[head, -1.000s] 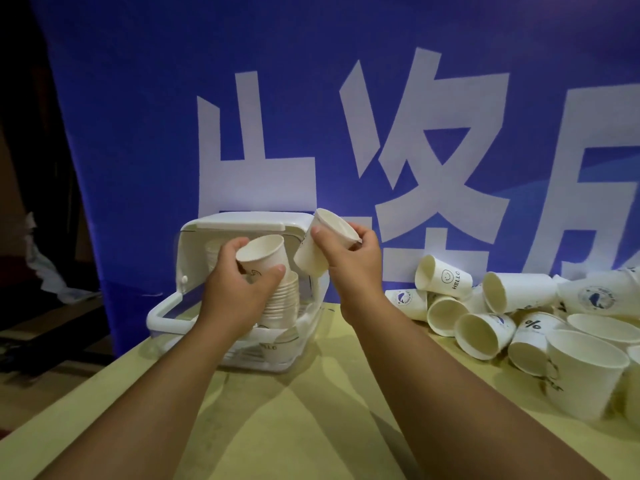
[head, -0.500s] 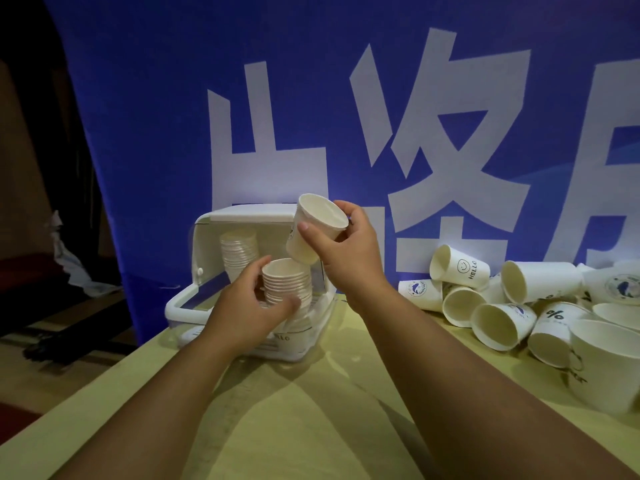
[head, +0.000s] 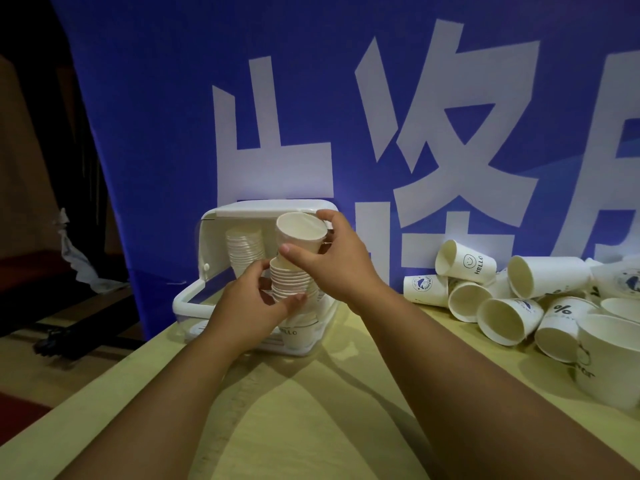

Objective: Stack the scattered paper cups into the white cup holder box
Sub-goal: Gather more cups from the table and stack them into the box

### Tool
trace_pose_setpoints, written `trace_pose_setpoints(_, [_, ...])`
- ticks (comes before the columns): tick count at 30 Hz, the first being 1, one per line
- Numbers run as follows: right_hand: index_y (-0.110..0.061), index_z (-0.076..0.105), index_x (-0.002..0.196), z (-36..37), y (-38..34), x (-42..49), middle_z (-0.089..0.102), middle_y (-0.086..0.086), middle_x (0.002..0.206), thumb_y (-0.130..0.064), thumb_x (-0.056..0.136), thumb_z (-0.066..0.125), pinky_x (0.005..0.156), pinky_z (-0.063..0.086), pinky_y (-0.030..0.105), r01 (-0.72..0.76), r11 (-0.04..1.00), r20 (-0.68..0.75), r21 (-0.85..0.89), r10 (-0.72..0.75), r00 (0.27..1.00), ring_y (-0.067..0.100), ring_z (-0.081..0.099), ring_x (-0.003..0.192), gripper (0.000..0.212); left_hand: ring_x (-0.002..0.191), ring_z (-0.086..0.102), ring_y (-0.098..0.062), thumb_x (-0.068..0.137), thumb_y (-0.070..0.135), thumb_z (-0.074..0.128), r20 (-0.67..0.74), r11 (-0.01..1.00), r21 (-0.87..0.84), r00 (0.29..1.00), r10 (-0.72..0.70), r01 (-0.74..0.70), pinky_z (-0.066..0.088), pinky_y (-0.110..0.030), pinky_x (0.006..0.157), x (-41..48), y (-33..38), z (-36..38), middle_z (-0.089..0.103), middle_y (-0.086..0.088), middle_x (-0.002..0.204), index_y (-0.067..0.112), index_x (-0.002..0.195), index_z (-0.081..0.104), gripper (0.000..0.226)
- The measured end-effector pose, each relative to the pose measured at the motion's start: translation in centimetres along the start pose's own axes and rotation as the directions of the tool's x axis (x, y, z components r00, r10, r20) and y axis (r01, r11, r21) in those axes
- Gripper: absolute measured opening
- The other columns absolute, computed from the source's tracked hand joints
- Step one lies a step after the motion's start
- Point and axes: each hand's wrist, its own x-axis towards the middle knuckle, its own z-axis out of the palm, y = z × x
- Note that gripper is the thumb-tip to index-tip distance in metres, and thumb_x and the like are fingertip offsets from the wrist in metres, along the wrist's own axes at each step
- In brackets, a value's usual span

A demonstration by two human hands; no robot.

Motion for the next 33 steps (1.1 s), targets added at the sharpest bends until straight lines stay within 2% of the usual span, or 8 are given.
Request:
trace_pose_setpoints(3, [-0.034, 0.04, 0.148, -0.2, -0.1, -0.1, 0.055, -0.007, 0.136, -0.057, 0.088, 0.069, 0.099, 0.053, 0.04, -0.027, 0.999, -0.017, -0.034, 0.026, 1.0, 0.015, 0.056, 0.119, 0.071, 0.101, 0.066, -0.002, 0.078, 0.053, 0.083, -0.001, 1.0, 0.01, 1.0, 0.018, -0.018, 0.057, -0.034, 0.086, -0.2, 0.0, -0.2, 0.066, 0.024, 0.11, 0.047, 0.129, 0.05, 0.061])
trace_pose_setpoints(7, [-0.022, 0.062, 0.135, -0.1, 0.8, 0.0, 0.067, -0.004, 0.128, -0.043, 0.1, 0.055, 0.094, 0.052, 0.033, -0.009, 0.973, -0.014, -0.23, 0.006, 1.0, 0.013, 0.062, 0.111, 0.041, 0.097, 0.066, 0.0, 0.078, 0.052, 0.083, -0.01, 0.999, 0.038, 0.999, 0.039, -0.038, 0.055, -0.031, 0.082, -0.4, 0.1, -0.2, 0.064, 0.027, 0.105, 0.051, 0.125, 0.048, 0.059])
trace_pose_setpoints(10, [-0.022, 0.07, 0.126, 0.4, 1.8, 0.0, 0.072, -0.004, 0.121, -0.038, 0.101, 0.056, 0.089, 0.056, 0.033, -0.009, 0.947, 0.016, -0.321, 0.015, 1.0, 0.013, 0.066, 0.104, 0.034, 0.097, 0.066, -0.002, 0.079, 0.052, 0.082, -0.005, 0.998, 0.053, 0.999, 0.043, -0.042, 0.057, -0.033, 0.083, -0.4, 0.0, -0.2, 0.065, 0.023, 0.109, 0.046, 0.128, 0.049, 0.06])
trace_pose_setpoints(17, [-0.022, 0.069, 0.127, 0.2, 2.0, -0.4, 0.071, -0.006, 0.121, -0.04, 0.102, 0.055, 0.089, 0.053, 0.031, -0.02, 0.962, 0.031, -0.272, 0.03, 0.999, 0.012, 0.063, 0.107, 0.034, 0.101, 0.065, -0.004, 0.079, 0.052, 0.083, 0.001, 0.998, 0.057, 0.999, 0.042, -0.042, 0.058, -0.036, 0.088, -0.3, -0.1, -0.3, 0.064, 0.02, 0.116, 0.042, 0.13, 0.05, 0.062])
trace_pose_setpoints(22, [-0.021, 0.069, 0.118, -1.2, 1.5, -1.3, 0.068, -0.008, 0.103, -0.033, 0.103, 0.056, 0.077, 0.049, 0.023, -0.077, 0.961, -0.011, -0.264, 0.077, 0.997, 0.008, 0.061, 0.09, 0.023, 0.1, 0.059, -0.006, 0.077, 0.047, 0.086, -0.089, 0.998, 0.037, 0.995, 0.045, -0.042, 0.056, -0.035, 0.083, -0.6, 0.4, -0.7, 0.056, 0.017, 0.115, 0.041, 0.124, 0.044, 0.063])
trace_pose_setpoints(27, [-0.019, 0.072, 0.094, -4.4, 1.2, -3.6, 0.067, -0.006, 0.082, -0.025, 0.101, 0.059, 0.07, 0.05, 0.024, -0.155, 0.93, -0.037, -0.333, 0.152, 0.988, 0.012, 0.064, 0.079, 0.016, 0.079, 0.053, -0.008, 0.085, 0.032, 0.075, -0.243, 0.948, 0.218, 0.928, 0.283, -0.232, 0.046, -0.029, 0.061, -1.7, 2.8, -0.7, 0.055, 0.013, 0.091, 0.029, 0.091, 0.054, 0.022])
trace_pose_setpoints(30, [-0.016, 0.071, 0.086, -7.7, 1.0, -5.9, 0.068, -0.002, 0.078, -0.026, 0.099, 0.06, 0.067, 0.054, 0.029, -0.185, 0.899, -0.064, -0.397, 0.174, 0.983, 0.015, 0.065, 0.075, 0.02, 0.065, 0.052, -0.012, 0.089, 0.025, 0.068, -0.159, 0.904, 0.305, 0.92, 0.359, -0.3, 0.043, -0.029, 0.054, -2.7, 4.8, 0.5, 0.055, 0.008, 0.07, 0.026, 0.073, 0.051, 0.024])
trace_pose_setpoints(33, [-0.017, 0.071, 0.083, -11.6, 0.9, -8.3, 0.068, -0.001, 0.074, -0.027, 0.097, 0.06, 0.07, 0.058, 0.036, -0.229, 0.852, -0.128, -0.471, 0.191, 0.973, 0.016, 0.065, 0.071, 0.02, 0.062, 0.051, -0.013, 0.09, 0.028, 0.068, -0.046, 0.894, 0.33, 0.941, 0.335, -0.303, 0.044, -0.031, 0.056, -4.0, 6.9, 3.0, 0.055, 0.006, 0.064, 0.025, 0.068, 0.051, 0.028])
